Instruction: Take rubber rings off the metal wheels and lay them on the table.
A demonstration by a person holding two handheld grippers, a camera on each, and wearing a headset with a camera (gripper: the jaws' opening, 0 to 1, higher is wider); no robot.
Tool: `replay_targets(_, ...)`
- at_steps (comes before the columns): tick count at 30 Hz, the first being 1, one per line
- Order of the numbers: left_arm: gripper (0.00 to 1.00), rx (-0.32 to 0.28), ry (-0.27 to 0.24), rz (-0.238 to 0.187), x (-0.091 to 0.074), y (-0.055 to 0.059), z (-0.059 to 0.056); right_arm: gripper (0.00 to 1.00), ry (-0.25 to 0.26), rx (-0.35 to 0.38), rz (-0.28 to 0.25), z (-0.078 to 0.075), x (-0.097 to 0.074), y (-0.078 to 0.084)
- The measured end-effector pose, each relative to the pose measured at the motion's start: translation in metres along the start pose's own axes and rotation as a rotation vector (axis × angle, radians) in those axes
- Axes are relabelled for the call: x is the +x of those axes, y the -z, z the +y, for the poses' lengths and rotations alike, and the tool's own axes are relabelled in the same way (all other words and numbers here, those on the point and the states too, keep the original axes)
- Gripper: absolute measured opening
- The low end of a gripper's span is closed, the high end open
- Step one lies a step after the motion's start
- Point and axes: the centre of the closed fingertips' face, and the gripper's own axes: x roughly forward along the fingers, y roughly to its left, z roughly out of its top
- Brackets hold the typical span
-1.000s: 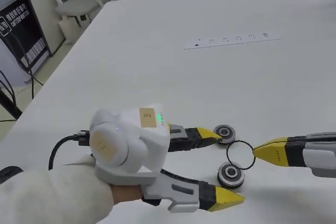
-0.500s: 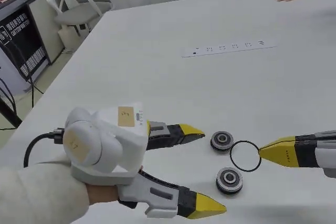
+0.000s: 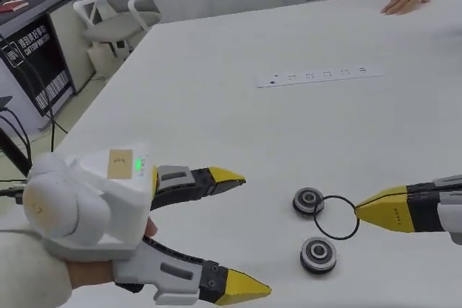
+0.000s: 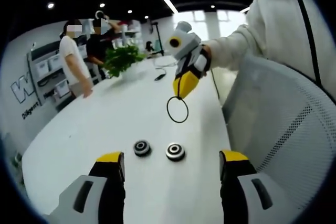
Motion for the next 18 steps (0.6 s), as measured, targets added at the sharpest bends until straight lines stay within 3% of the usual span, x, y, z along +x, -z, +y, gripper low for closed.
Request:
replay_targets(7, 0.78, -0.006, -0.059, 0.028, -0.018, 0.014, 0.003, 0.00, -0.026, -0.039, 0.020, 0.010, 0.007, -0.007)
replay_targets(13, 0.79, -0.052, -0.121, 0.012, -0.035, 0.021, 0.010, 0.00, -0.050, -0.066, 0.039, 0.017, 0.015, -0.012)
replay_targets(18, 0.77, -0.075, -0.166, 0.023, -0.045, 0.033, 0.010, 0.00, -0.071, -0.080, 0.055, 0.023, 0.026, -0.015)
